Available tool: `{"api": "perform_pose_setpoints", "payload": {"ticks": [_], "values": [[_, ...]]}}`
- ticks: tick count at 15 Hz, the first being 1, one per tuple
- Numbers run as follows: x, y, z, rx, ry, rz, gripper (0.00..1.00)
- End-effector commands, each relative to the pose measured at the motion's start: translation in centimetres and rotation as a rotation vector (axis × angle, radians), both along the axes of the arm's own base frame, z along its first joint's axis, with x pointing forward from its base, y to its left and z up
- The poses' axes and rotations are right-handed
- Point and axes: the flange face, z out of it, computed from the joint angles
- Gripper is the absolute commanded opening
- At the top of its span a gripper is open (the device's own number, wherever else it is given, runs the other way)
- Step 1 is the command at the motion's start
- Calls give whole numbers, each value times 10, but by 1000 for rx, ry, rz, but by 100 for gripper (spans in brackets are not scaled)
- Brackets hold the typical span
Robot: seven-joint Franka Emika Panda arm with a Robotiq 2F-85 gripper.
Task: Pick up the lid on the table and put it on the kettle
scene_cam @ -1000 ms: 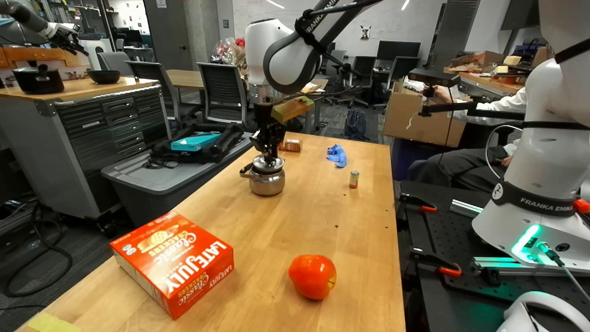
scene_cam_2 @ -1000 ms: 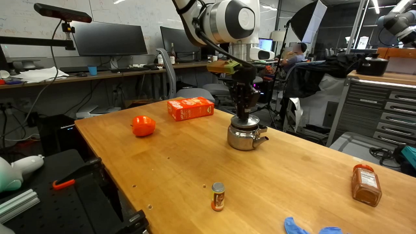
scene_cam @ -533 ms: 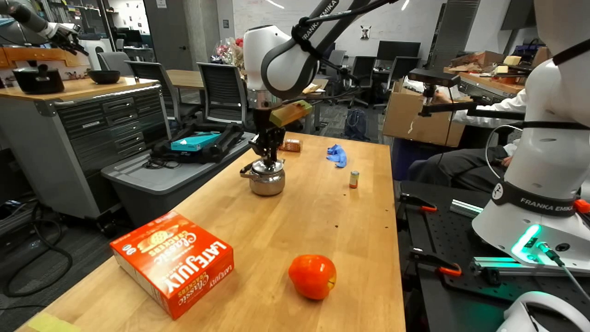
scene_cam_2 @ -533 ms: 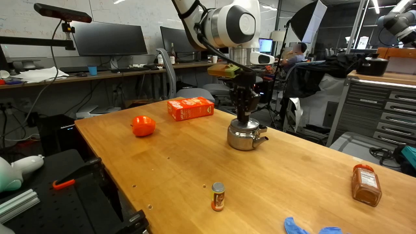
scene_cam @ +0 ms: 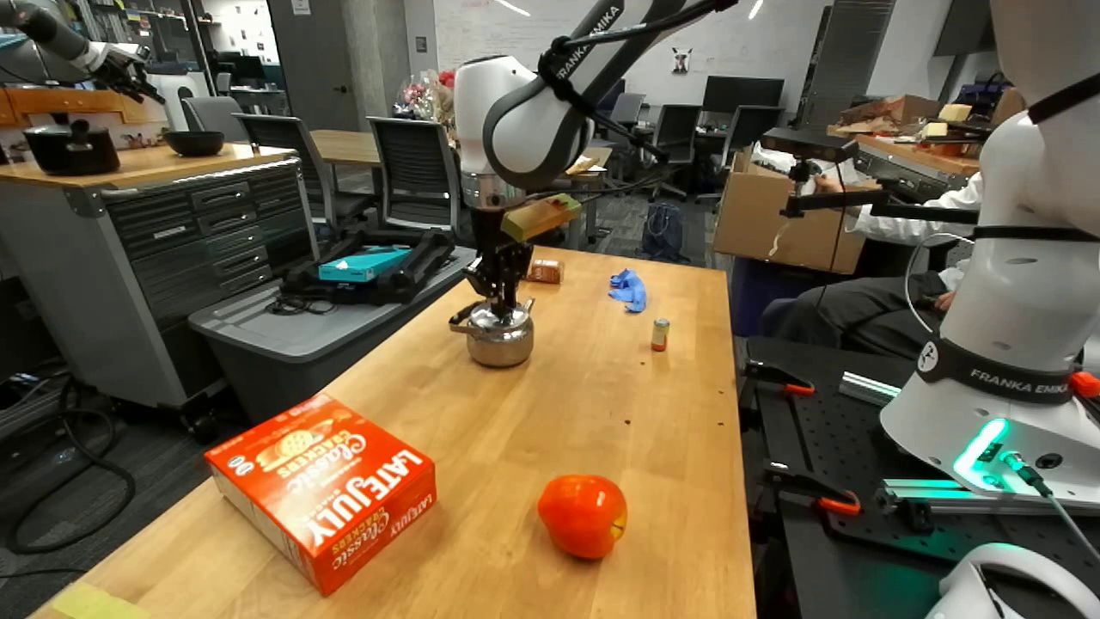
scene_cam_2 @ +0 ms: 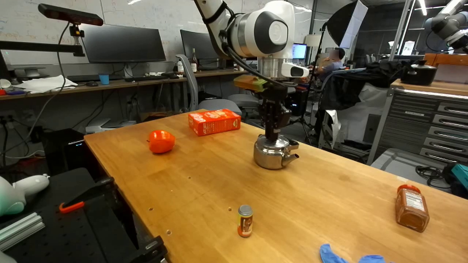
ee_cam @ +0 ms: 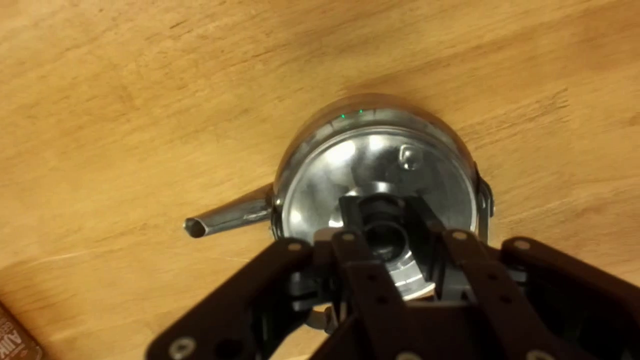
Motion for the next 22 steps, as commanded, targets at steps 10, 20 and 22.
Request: {"api": "perform_pose_setpoints", "payload": {"ticks": [10, 20, 22], "values": [[-12, -9, 15, 82, -25, 79, 90], [-75, -3, 84, 80, -67, 278, 100], [-91, -2, 99, 62, -73, 318, 100]]}}
